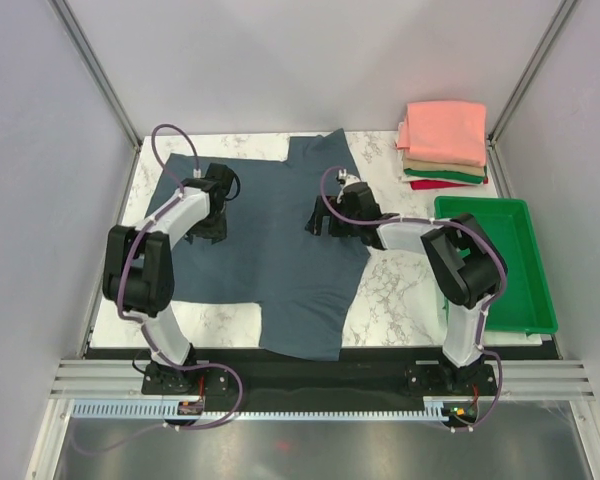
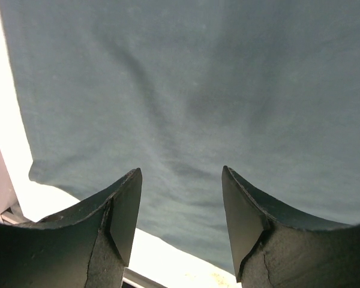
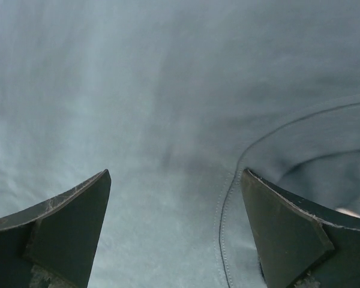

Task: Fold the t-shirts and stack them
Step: Flatten the tshirt out, then fold the tshirt

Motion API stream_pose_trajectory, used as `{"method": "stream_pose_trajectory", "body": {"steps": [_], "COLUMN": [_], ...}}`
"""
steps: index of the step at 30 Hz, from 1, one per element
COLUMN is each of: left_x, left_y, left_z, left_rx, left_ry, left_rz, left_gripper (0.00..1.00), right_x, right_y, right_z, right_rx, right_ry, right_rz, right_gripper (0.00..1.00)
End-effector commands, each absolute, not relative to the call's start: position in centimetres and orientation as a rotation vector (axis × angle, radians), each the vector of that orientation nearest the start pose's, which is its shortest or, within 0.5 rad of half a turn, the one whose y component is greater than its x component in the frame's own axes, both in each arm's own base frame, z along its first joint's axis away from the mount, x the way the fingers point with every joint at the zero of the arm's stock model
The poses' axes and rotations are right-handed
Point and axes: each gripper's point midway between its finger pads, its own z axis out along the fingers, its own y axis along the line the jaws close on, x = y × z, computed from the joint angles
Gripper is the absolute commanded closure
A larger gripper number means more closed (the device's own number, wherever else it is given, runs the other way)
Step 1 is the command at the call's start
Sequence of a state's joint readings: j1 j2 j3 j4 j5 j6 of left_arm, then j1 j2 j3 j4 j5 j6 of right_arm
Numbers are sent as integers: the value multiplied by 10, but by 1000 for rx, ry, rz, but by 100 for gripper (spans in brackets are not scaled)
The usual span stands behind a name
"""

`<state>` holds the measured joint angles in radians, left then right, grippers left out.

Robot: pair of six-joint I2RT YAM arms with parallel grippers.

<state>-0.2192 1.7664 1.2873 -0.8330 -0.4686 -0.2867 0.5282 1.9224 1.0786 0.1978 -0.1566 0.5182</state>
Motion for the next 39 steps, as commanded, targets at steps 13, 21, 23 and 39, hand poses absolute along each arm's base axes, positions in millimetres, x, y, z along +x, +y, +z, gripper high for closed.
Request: {"method": "stream_pose_trajectory", "body": {"steps": [13,21,23,39], "left_x": [394,453,459,473], "left_y": [-62,-73,-74,-66], "left_z": [39,16,6,112], "left_rx": [-113,-9,14,-225], "left_ry": [2850,2831,2851,2675], "left_rz": [212,209,212,137], "left_gripper": [38,38,38,37], "right_x": [481,494,491,399], "right_y": [171,155,155,152], "right_z": [0,30,45,171], "right_rx": [277,312,304,130], "right_ry": [2403,2373,2350,2183], "right_rz": [578,534,551,545], "right_gripper": [2,2,2,2]}}
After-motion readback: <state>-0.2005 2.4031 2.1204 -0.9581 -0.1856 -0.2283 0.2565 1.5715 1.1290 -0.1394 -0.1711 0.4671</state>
